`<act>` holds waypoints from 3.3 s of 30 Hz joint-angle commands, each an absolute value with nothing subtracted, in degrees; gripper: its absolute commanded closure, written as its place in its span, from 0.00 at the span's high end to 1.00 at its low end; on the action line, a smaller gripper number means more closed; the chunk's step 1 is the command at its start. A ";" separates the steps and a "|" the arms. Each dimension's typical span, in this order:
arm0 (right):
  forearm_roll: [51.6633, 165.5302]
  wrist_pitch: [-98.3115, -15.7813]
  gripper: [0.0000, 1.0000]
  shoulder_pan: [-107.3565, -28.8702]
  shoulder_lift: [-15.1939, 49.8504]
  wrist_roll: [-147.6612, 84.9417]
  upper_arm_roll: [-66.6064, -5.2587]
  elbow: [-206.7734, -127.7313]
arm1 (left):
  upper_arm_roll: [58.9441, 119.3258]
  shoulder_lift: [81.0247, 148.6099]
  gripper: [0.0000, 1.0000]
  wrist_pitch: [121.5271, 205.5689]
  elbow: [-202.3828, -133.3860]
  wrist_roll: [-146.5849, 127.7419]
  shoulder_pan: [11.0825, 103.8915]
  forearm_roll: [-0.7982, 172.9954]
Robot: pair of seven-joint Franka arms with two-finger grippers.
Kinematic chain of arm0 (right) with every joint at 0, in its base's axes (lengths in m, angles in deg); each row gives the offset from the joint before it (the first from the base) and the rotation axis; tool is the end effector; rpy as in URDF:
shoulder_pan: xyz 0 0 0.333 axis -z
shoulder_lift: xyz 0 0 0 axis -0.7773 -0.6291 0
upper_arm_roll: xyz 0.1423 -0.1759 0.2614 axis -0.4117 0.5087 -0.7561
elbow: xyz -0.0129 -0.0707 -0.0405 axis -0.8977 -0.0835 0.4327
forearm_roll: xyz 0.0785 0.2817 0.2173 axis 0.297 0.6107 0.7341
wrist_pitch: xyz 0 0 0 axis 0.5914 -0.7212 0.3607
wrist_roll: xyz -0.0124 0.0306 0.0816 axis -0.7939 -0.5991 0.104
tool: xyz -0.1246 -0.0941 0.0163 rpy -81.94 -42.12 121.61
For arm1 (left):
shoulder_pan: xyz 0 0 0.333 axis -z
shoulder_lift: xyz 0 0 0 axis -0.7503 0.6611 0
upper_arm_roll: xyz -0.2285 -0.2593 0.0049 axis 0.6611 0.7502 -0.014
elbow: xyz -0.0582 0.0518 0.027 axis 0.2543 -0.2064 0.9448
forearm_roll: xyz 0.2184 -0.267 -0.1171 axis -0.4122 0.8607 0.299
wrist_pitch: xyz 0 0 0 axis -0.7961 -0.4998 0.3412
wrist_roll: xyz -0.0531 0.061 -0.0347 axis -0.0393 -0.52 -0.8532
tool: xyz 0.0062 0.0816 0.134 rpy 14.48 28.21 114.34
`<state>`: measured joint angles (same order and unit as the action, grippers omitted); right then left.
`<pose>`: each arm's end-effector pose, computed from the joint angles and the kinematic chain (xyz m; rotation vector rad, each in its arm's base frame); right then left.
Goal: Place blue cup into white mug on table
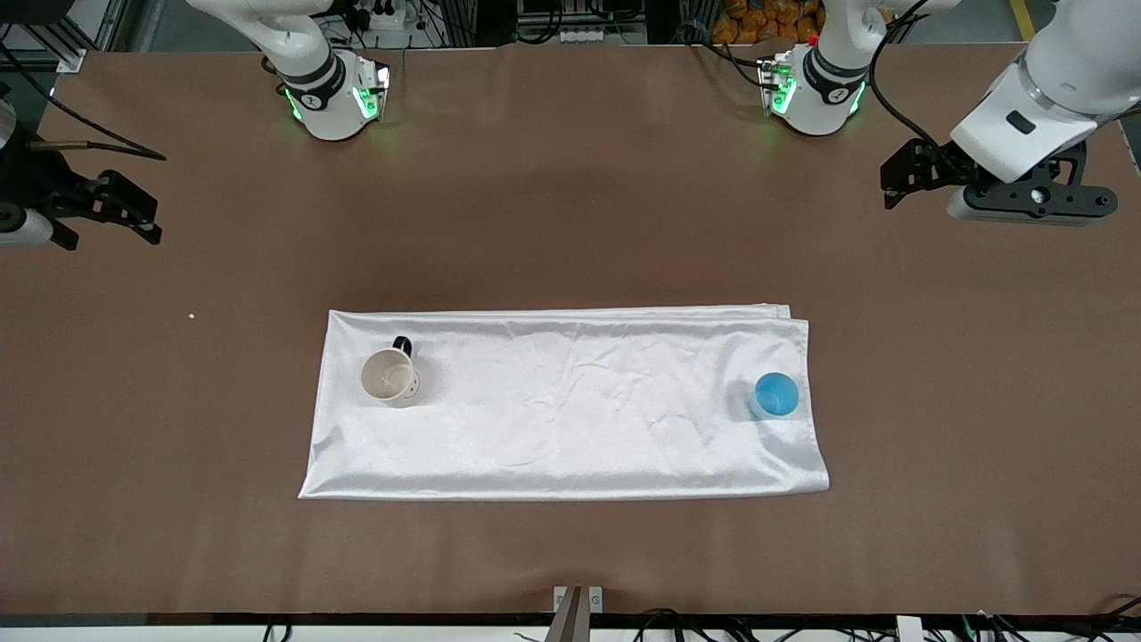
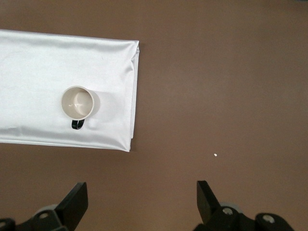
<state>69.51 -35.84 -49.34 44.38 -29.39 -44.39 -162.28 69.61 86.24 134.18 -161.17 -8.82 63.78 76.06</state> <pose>0.5148 0.0072 0.6133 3.0957 0.1208 0.1035 0.4869 -0.1169 0.6053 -3.1114 0.1850 0.0575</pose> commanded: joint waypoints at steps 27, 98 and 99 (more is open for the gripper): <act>70.33 -35.47 1.00 -47.68 40.97 -29.49 -45.25 -162.71 | 69.40 87.35 1.00 137.70 -161.25 -8.84 63.55 76.23; 78.78 -90.75 0.99 -64.29 10.82 -10.95 -45.34 -182.40 | 76.61 124.61 1.00 173.82 -161.42 -7.96 65.93 67.35; 78.78 -90.75 0.93 -64.29 10.47 -10.95 -45.34 -181.97 | 76.61 124.96 1.00 174.44 -161.42 -7.96 66.01 67.18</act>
